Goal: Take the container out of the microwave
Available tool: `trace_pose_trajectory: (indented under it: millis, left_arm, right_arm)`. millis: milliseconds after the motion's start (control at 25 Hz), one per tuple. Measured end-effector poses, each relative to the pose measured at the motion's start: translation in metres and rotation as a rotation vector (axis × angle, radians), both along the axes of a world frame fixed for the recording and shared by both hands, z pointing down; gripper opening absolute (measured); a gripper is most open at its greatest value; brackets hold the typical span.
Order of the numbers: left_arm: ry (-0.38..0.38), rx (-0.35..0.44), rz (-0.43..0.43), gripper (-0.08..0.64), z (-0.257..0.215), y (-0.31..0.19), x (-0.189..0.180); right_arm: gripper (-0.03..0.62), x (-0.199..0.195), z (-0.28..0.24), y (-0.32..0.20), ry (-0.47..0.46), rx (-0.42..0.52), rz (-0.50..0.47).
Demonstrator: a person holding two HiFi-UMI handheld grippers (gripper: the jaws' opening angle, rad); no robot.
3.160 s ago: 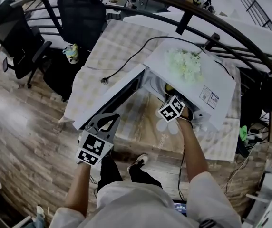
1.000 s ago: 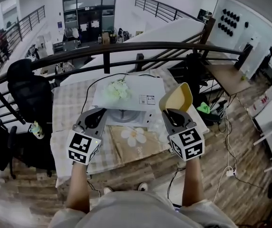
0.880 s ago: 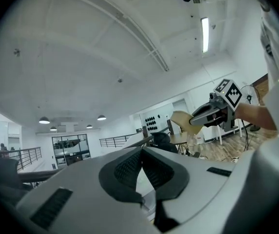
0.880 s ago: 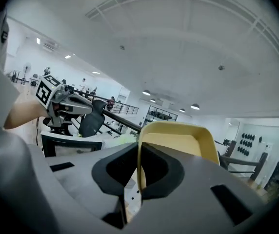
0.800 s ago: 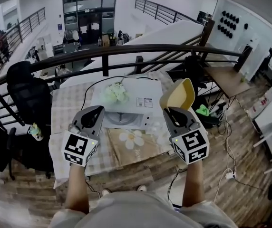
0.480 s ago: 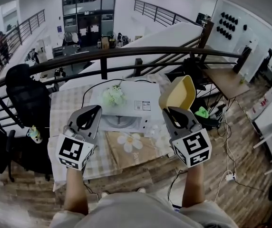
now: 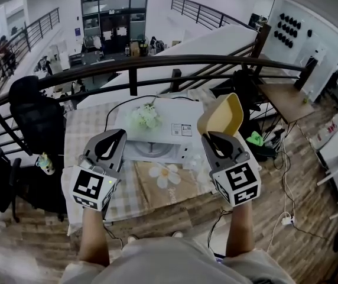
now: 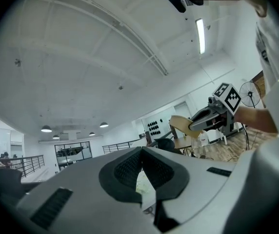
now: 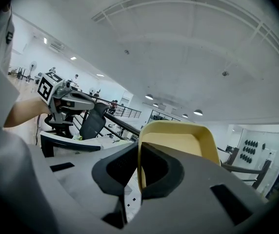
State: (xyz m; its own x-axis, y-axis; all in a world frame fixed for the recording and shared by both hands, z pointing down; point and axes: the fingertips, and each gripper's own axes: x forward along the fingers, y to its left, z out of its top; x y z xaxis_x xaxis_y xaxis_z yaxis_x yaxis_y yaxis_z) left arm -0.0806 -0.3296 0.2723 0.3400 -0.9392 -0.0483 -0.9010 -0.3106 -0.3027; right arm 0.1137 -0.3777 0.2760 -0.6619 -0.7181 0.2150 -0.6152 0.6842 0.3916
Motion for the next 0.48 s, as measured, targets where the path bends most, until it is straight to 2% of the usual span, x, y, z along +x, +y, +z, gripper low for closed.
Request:
trace_pose_trajectory:
  millis: [480]
  left_arm:
    - [0.0, -0.025, 0.0, 0.012, 0.015, -0.015, 0.0]
  right_arm:
    - [0.026, -0.007, 0.02, -0.014, 0.016, -0.031, -0.019]
